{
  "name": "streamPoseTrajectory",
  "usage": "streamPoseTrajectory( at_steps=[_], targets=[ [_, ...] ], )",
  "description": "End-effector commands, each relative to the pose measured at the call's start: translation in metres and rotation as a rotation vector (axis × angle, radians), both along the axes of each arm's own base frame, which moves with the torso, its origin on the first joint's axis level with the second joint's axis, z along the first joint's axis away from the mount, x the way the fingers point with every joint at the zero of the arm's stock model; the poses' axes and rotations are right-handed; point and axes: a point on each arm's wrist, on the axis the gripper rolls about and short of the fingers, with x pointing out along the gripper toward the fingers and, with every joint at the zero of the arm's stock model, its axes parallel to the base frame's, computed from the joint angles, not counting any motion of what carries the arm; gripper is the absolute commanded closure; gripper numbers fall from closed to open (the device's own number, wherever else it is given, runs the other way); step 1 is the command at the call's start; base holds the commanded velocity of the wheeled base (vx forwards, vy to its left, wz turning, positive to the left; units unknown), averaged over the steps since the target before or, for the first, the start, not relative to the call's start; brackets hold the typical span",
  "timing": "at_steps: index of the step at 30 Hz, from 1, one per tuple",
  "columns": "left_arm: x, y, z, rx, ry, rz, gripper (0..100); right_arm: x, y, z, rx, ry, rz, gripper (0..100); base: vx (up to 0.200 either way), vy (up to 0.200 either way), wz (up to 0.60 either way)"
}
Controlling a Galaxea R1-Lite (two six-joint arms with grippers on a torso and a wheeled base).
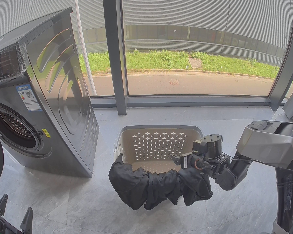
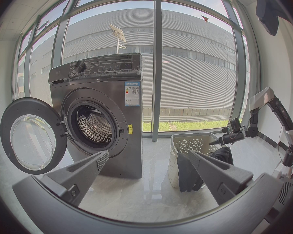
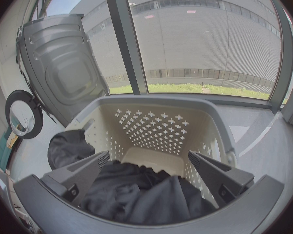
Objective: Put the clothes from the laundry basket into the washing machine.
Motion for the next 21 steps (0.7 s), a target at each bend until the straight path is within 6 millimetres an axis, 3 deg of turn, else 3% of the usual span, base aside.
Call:
streamPoseTrajectory(
  at_steps=[1, 6, 21],
  targets=[
    [0.000, 0.000, -0.005, 0.001, -0.001, 0.000, 0, -0.019, -0.020, -0.012, -0.059, 0.082, -0.020, 0, 0.000, 0.000, 0.00],
    [0.000, 0.000, -0.005, 0.001, -0.001, 0.000, 0, -0.014, -0.033, -0.019, -0.082, 0.092, -0.046, 0, 0.000, 0.000, 0.00],
    [0.000, 0.000, -0.005, 0.002, -0.001, 0.000, 0, -0.023, -0.040, -0.030, -0.123, 0.134, -0.059, 0, 0.000, 0.000, 0.00]
  ],
)
